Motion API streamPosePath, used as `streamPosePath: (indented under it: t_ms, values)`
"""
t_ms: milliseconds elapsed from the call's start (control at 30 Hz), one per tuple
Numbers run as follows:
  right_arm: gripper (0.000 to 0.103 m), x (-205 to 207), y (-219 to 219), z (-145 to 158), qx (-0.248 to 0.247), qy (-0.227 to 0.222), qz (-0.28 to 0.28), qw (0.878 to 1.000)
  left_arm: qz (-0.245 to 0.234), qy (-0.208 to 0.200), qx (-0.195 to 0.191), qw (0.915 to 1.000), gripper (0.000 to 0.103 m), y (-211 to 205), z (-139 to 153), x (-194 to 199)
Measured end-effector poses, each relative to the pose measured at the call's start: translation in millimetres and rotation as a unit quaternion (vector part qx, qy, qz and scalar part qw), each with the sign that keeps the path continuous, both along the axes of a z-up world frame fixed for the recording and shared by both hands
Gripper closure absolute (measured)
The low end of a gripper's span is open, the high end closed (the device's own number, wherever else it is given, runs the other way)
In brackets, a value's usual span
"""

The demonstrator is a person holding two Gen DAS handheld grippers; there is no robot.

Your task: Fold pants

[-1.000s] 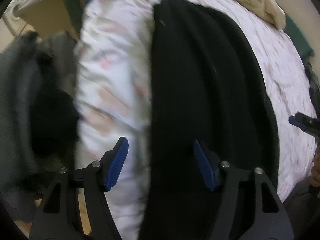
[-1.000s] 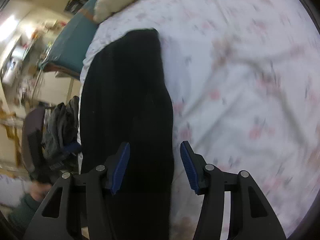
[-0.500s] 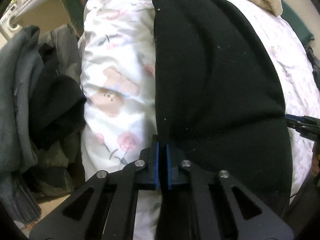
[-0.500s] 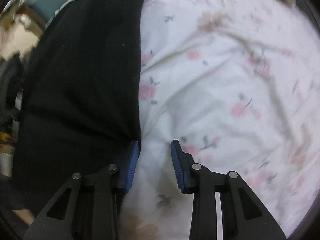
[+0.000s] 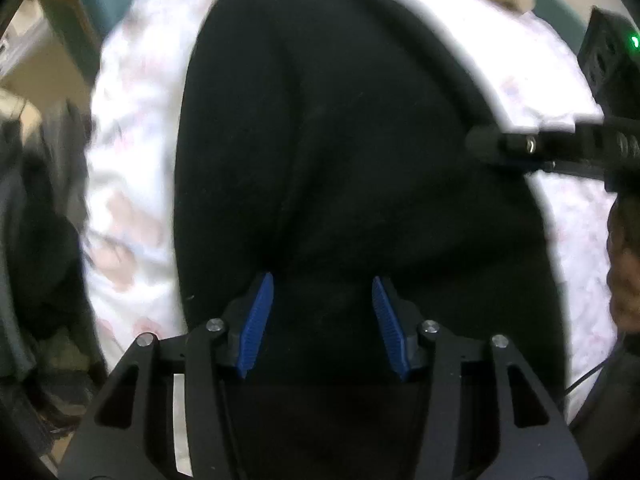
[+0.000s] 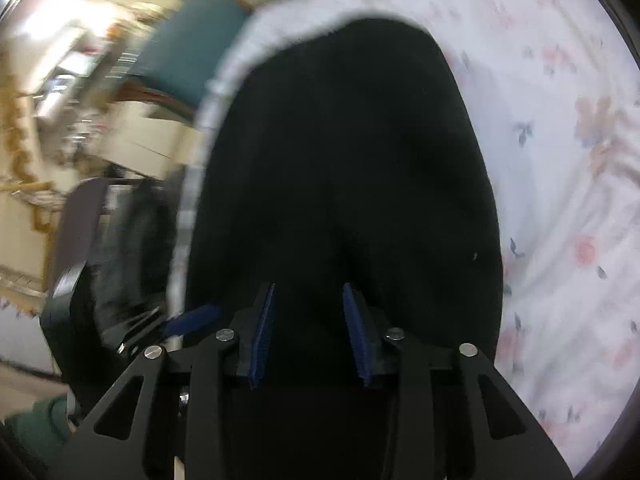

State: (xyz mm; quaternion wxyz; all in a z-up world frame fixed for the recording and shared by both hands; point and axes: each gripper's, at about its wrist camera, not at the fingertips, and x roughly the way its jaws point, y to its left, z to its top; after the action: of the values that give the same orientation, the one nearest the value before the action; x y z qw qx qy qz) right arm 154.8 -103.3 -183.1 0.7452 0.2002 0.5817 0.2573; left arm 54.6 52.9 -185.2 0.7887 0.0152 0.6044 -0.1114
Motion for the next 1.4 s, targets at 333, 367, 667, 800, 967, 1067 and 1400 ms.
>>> streamPosePath:
  t_ms: [333,367,667,800,967,1067,1400]
  values:
    - [0.081,71,-62,24,-0.043,-0.053,-0.046,0.997,0.012,0.002,-0.003,0.9999,0.051,-3,2,-1]
    - [0.081,74,-51,35,-0.018,-0.065,-0.018,0.998,0.014,0.002,-0.005,0.9999,0.049,-2,3,1]
    - [0.095,176,24,-14,-0.053,-0.008,0.024,0.998,0.013,0.006,-0.008,0.9999,0.040,4,-1,12]
    - [0.103,204,28,-1,-0.076,-0.054,-0.006,0.996,0.026,0.022,-0.031,0.9989,0.040,13,-3,17]
    - [0.091,200,-1,28,-0.032,-0.056,-0.008,0.998,0.021,0.022,-0.020,0.9993,0.038,11,0,17]
    - [0.090,137,1,46,-0.040,-0.068,0.093,0.993,0.027,0.028,-0.032,0.9988,0.038,16,1,19]
    - [0.092,72,-68,-9,-0.165,-0.063,-0.057,0.983,-0.003,0.004,-0.001,1.0000,0.038,11,-2,6]
